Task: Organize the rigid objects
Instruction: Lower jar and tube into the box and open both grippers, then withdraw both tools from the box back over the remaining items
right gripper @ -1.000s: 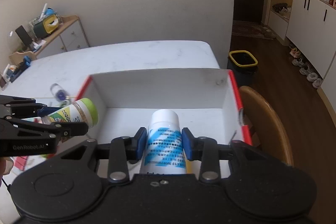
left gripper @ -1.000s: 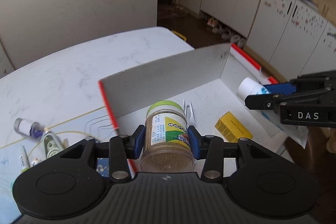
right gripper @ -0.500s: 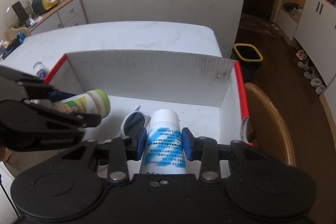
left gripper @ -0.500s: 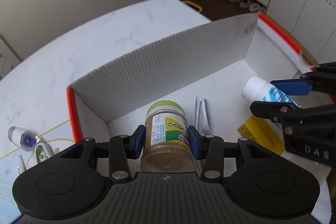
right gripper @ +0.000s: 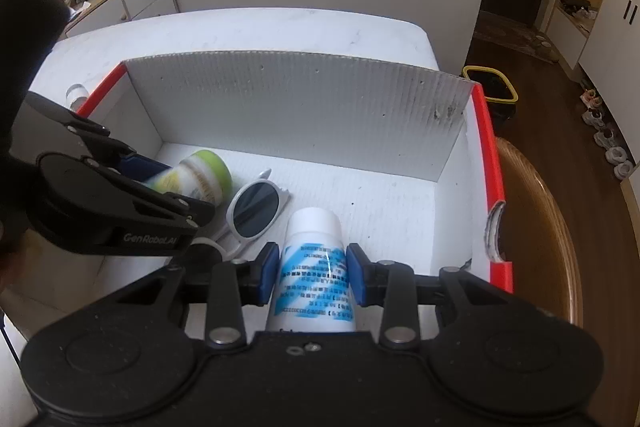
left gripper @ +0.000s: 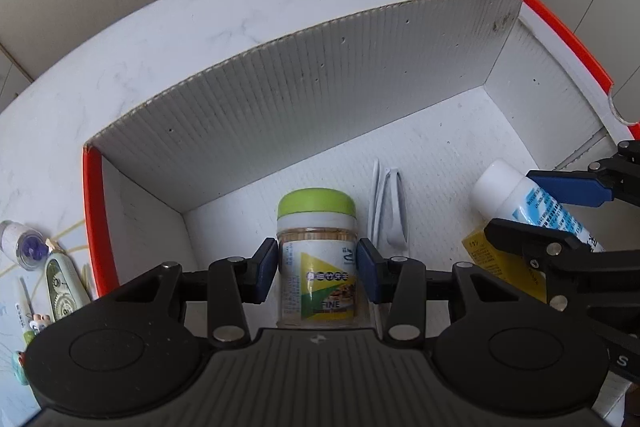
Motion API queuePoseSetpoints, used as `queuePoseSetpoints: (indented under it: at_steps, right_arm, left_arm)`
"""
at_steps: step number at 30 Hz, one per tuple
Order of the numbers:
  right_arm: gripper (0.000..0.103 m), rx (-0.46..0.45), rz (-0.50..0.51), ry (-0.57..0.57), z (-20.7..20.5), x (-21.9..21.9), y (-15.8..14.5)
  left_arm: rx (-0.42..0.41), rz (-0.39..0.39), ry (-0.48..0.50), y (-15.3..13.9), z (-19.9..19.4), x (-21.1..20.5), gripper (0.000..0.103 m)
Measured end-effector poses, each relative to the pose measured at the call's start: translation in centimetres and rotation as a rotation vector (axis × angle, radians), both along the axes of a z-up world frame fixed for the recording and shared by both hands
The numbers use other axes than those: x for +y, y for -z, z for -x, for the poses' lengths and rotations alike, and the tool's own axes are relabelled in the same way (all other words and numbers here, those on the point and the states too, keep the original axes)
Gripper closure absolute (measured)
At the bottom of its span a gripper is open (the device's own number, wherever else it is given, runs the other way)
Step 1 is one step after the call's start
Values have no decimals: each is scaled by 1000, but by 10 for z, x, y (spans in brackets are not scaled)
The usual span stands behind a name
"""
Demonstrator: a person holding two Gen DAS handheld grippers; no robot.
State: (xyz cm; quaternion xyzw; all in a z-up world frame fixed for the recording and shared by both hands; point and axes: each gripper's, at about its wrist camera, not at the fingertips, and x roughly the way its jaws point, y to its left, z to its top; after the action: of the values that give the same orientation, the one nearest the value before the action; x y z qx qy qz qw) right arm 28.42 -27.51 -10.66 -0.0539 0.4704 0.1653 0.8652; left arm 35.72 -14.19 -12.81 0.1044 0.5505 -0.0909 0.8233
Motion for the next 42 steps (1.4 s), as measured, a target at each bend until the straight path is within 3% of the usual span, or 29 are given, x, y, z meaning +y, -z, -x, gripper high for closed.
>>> queuePoseSetpoints:
  at_steps: [17,38,42]
  right_arm:
    - [65,5,-12,-8,4,-5,-7]
    - [56,-93,-79,8,45,17,-57]
    - [45,-120,-102,27,57,29,-67]
  left_arm:
    - [-39,72,-39,-17,13,11,60]
    - [-202,233,-4,-82,79,51,59]
    - [-239,245,-6,-93,95,72,59]
